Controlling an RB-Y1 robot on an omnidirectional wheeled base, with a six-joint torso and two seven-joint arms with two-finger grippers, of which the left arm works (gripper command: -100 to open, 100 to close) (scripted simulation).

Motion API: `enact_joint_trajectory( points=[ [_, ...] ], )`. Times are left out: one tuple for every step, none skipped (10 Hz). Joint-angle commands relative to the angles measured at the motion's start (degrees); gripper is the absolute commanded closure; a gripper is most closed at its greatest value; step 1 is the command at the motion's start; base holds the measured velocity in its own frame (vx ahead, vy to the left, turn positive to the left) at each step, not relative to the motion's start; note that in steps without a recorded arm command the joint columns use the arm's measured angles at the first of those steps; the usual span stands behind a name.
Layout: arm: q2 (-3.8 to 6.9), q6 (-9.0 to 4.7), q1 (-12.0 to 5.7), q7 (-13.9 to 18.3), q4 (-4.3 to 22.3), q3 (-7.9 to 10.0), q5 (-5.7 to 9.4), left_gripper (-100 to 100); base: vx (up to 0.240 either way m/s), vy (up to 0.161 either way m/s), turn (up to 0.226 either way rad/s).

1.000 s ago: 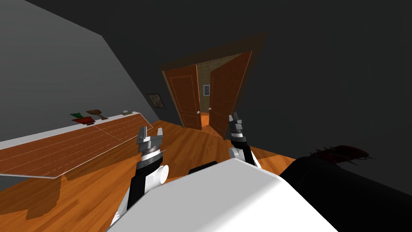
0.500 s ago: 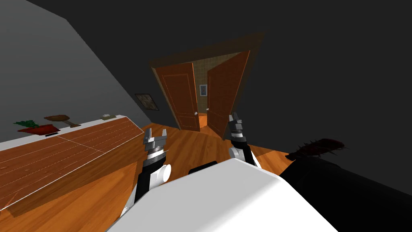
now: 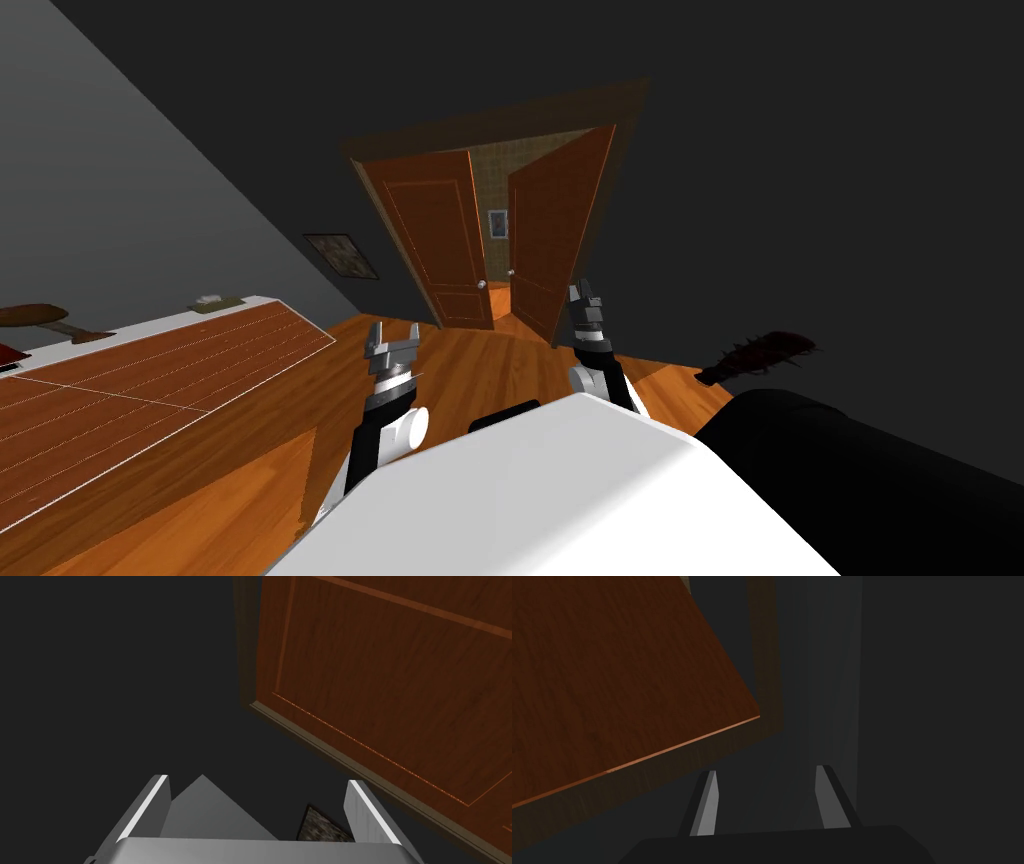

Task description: Push the door open

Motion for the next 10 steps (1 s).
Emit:
enact_joint_trajectory(
  points=[
    [0.23, -0.63, -0.63, 1.15, 1.86, -0.25, 0.82, -100, 0.078, 0.047, -0.137],
    [0.39, -0.93, -0.89, 1.83, 2.81, -0.41, 1.34, -100, 0.086, 0.058, -0.122],
    [0.51, -1.27, -1.18, 2.57, 3.86, -0.58, 1.9, -100, 0.088, 0.065, -0.133],
    [0.63, -1.6, -1.48, 3.32, 4.91, -0.75, 2.47, -100, 0.101, 0.065, -0.171],
    [0.87, -2.28, -2.06, 4.81, 7.0, -1.09, 3.6, -100, 0.118, 0.097, -0.242],
    [0.99, -2.61, -2.35, 5.56, 8.05, -1.26, 4.16, -100, 0.116, 0.105, -0.204],
    [1.11, -2.95, -2.64, 6.3, 9.1, -1.44, 4.73, -100, 0.099, 0.078, -0.136],
    [1.19, -3.3, -2.95, 7.09, 10.21, -1.62, 5.33, -100, 0.077, 0.056, -0.126],
    [1.26, -3.66, -3.26, 7.89, 11.32, -1.8, 5.93, -100, 0.082, 0.052, -0.156],
    [1.33, -4.02, -3.57, 8.68, 12.43, -1.98, 6.53, -100, 0.088, 0.058, -0.134]
  ],
)
